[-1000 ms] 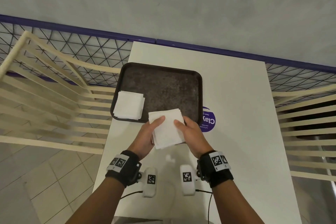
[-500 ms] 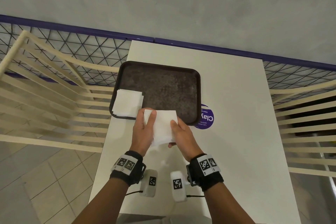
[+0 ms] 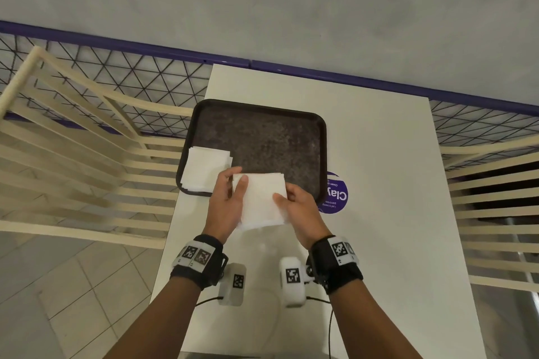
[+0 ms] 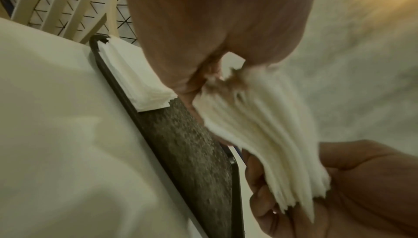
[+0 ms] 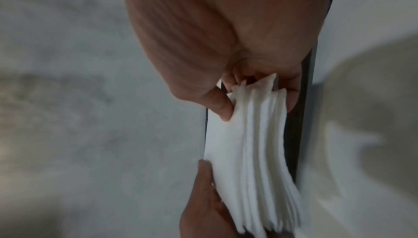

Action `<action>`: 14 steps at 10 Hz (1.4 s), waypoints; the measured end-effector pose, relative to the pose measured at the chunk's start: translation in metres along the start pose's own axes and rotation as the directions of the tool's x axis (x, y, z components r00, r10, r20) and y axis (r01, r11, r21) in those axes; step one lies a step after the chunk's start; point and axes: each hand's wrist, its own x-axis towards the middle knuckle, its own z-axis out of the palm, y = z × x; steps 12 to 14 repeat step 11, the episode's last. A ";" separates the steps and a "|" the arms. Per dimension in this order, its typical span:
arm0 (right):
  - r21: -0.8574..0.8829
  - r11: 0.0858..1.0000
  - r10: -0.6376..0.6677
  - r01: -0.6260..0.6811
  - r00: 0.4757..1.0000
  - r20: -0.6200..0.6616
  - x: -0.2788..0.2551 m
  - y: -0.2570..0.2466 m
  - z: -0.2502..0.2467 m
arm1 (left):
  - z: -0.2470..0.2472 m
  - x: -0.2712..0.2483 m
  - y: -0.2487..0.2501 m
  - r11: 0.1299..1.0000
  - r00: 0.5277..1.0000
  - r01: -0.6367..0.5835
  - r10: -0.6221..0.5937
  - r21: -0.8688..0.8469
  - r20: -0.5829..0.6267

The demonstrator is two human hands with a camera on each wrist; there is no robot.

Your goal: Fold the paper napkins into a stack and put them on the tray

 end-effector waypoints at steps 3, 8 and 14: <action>-0.079 0.995 0.039 -0.063 0.961 -0.275 0.091 0.012 0.022 | 0.019 0.046 0.007 0.902 0.997 0.074 -0.054 0.425 -0.058; -0.584 0.808 -0.108 -0.078 0.955 -0.278 0.115 0.026 0.048 | 0.031 0.049 -0.018 0.858 0.991 0.118 -0.131 0.500 -0.011; -0.488 0.872 -0.108 -0.044 0.954 -0.280 0.097 0.021 0.025 | 0.026 0.025 0.001 0.865 0.994 0.098 -0.103 0.493 -0.017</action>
